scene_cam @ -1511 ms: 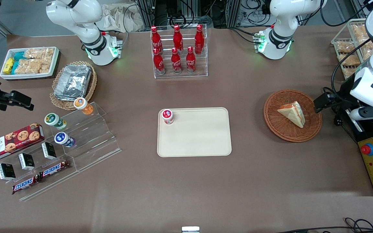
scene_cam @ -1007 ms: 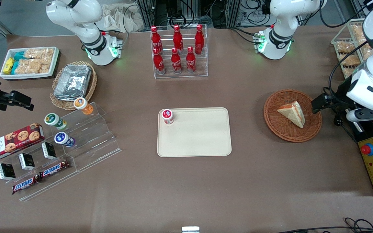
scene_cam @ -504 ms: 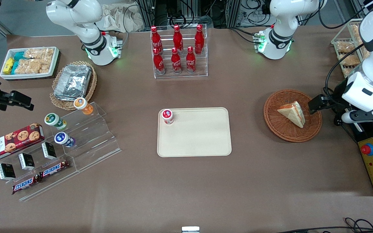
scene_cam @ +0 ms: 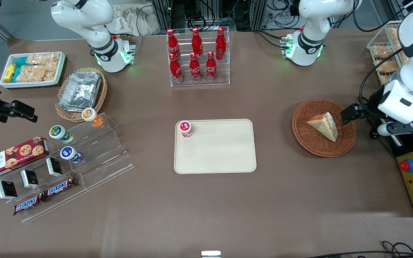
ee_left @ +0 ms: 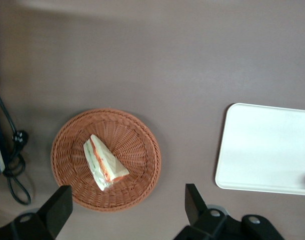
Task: Place sandwich from basket to tray
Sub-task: 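Move the left gripper over the wrapped sandwich in the wicker basket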
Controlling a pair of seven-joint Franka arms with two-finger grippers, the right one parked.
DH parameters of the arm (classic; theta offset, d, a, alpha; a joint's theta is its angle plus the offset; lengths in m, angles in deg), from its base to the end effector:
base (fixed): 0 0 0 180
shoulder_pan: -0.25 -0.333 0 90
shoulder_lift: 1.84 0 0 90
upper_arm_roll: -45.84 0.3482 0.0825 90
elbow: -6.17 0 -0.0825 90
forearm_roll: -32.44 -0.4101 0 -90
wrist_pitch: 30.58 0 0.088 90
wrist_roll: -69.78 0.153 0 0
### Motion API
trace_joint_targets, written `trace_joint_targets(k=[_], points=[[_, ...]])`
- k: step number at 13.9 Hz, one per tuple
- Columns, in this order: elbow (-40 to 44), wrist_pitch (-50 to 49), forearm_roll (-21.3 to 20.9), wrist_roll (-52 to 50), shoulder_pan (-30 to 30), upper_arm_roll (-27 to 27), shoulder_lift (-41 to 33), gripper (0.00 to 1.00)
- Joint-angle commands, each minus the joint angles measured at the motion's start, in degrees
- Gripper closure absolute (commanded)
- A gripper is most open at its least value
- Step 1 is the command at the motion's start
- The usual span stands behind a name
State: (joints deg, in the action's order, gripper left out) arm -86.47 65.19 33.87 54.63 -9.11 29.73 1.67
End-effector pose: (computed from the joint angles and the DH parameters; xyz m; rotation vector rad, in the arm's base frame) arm 0.6025 -0.0707 0.5615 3.0926 0.2318 -0.0188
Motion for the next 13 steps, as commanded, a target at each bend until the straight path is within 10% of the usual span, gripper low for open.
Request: trace_joint_targets(k=[1, 13], points=[[1.06, -1.72, 0.23, -4.53, -0.05, -0.24, 0.27, 0.0], [-28.96, 11.18, -0.29, -8.3, -0.84, 0.99, -14.48, 0.0]])
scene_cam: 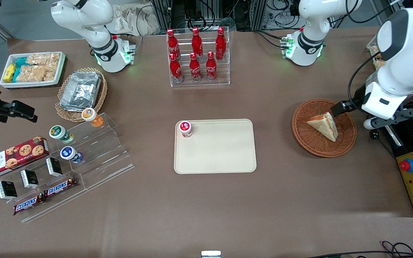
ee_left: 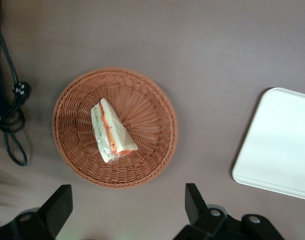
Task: Place sandwich from basket to tray
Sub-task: 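Move the left gripper over the wrapped sandwich in the wicker basket, then lower the left gripper and close it on the wrapped sandwich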
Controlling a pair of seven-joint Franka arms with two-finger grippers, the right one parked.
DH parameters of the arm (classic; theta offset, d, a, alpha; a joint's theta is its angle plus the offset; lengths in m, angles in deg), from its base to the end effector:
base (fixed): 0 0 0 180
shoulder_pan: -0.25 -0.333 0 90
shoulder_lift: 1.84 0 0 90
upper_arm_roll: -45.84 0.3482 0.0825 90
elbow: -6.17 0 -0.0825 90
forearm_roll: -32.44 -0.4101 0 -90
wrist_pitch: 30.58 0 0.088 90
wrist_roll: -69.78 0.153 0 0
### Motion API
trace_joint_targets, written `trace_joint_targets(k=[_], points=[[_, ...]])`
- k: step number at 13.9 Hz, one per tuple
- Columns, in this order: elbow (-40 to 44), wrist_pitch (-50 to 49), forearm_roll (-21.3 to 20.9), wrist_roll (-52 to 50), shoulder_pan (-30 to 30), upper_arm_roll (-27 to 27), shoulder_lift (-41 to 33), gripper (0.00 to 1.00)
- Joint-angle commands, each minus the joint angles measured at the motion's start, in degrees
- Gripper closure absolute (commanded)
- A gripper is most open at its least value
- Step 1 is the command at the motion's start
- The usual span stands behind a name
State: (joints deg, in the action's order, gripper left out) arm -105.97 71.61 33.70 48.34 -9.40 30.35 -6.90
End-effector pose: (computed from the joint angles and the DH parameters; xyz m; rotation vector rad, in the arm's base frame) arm 0.5394 -0.0611 0.4838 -3.0853 -0.4346 0.1332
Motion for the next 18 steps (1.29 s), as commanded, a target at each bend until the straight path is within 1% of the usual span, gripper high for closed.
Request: trace_joint_targets(k=[1, 2, 5, 6, 9, 12, 15, 18], points=[[-12.98, 7.21, -0.13, -3.68, -0.54, 0.55, -6.97, 0.0], [-14.84, 8.45, -0.13, -5.61, -0.54, 0.64, -6.98, 0.0], [-16.44, 8.99, 0.4, -12.64, -0.54, 0.64, -5.14, 0.0], [-17.14, 9.08, 0.49, -15.01, -0.89, 0.73, -4.53, 0.0], [-19.86, 13.72, 0.75, -20.56, -3.26, 0.64, -2.51, 0.0], [-22.5, 19.78, 1.1, -23.55, -5.46, 0.64, -0.13, 0.0], [-23.56, 23.13, 1.72, -24.18, -7.04, 0.64, 3.81, 0.0], [-26.02, 30.68, 1.98, -24.97, -7.39, 0.64, 7.94, 0.0]])
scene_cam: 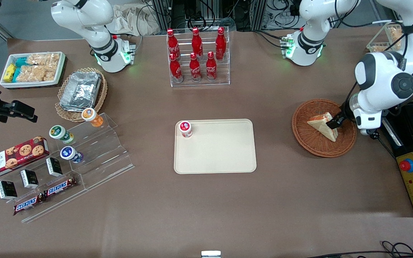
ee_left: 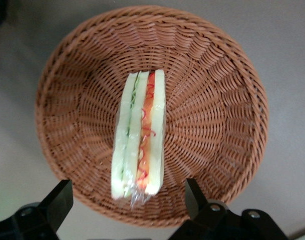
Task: Place sandwich from basket to tray
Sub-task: 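Lower the left gripper and close it on the wrapped sandwich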
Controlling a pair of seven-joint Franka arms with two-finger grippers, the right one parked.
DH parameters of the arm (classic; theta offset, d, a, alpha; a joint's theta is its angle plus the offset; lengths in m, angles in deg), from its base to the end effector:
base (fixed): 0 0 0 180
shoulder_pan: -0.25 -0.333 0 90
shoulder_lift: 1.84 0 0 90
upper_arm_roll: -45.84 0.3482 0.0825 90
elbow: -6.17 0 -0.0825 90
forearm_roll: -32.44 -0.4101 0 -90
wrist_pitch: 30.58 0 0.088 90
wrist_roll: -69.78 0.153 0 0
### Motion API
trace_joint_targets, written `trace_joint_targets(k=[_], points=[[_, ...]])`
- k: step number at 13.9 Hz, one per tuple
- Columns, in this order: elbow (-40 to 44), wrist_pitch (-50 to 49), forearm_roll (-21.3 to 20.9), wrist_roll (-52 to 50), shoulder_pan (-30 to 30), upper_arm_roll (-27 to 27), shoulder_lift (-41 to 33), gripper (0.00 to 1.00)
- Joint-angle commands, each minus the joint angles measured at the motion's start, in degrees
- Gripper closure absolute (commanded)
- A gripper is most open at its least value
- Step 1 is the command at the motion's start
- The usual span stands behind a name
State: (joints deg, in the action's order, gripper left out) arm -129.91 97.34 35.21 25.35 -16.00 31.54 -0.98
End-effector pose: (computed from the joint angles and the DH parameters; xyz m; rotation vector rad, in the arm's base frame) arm 0.4908 0.0133 0.2720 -2.8398 -1.2715 0.2504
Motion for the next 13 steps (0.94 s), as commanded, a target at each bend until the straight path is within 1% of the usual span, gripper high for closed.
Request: trace_joint_targets(k=[1, 4, 6, 7, 8, 9, 10, 11, 13], points=[[-2.25, 6.36, 0.48, -2.14, -1.32, -0.55, 3.7, 0.0], [-2.08, 8.74, 0.48, -2.67, -2.37, -0.55, 8.97, 0.0], [-1.73, 9.45, 0.48, -2.67, -2.64, -0.55, 10.48, 0.01], [-1.64, 9.37, 0.48, -2.76, -2.64, -0.46, 10.39, 0.05], [-1.55, 9.36, 0.48, -2.85, -2.64, -0.46, 10.22, 0.15], [-1.29, 9.36, 0.48, -3.72, -2.64, -0.46, 10.04, 0.32], [-0.94, 9.1, 0.39, -4.86, -2.64, -0.55, 9.95, 0.53], [-0.5, 8.84, 0.39, -5.04, -2.56, -0.55, 9.87, 0.65], [0.12, 8.05, 0.39, -5.05, -2.56, -0.64, 9.34, 0.73]])
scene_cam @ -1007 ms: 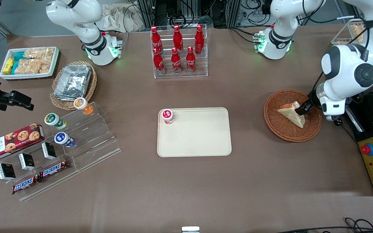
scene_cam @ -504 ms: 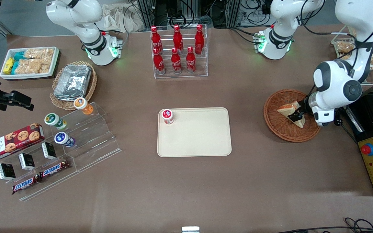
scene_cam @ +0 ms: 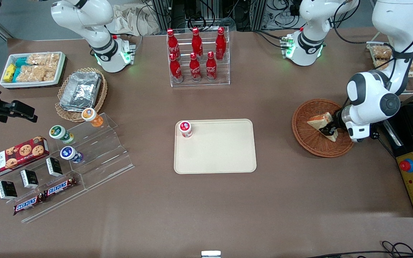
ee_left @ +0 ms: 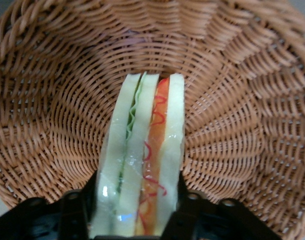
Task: Place sandwich from basket to tray
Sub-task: 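Lower the left gripper and close it on the wrapped sandwich, then lift the sandwich out of the basket with the left gripper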
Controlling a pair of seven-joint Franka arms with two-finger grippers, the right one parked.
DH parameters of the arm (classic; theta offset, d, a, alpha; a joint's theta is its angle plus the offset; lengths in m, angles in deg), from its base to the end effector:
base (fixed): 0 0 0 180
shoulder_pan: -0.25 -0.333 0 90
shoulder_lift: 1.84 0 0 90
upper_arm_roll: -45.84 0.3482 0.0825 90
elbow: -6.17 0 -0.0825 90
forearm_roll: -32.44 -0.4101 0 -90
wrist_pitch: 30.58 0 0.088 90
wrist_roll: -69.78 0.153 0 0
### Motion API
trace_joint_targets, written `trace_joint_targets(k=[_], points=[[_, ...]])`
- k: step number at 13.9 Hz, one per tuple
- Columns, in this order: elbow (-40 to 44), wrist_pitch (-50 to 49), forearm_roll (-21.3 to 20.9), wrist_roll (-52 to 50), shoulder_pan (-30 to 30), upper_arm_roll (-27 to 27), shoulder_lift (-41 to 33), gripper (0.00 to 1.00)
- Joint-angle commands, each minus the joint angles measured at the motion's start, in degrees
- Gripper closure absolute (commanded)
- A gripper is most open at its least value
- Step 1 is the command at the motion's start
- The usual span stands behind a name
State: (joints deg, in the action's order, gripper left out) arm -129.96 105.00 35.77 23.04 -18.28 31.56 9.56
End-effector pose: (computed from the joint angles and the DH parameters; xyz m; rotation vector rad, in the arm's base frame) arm 0.4940 0.0296 0.1917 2.7820 1.4051 -0.3451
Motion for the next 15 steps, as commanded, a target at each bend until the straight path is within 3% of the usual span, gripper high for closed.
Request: trace_joint_targets(k=[1, 4, 9, 15], points=[[0.68, -0.66, -0.17, -2.4, -0.28, -0.66, -1.72, 0.74], [5.41, -9.77, -0.35, -2.04, -0.11, -0.83, -3.39, 0.74], [21.31, -28.85, -0.7, -1.78, 0.77, -1.62, -3.58, 0.72], [35.21, -35.82, -1.22, 4.02, 1.3, -9.25, -0.86, 0.71]])
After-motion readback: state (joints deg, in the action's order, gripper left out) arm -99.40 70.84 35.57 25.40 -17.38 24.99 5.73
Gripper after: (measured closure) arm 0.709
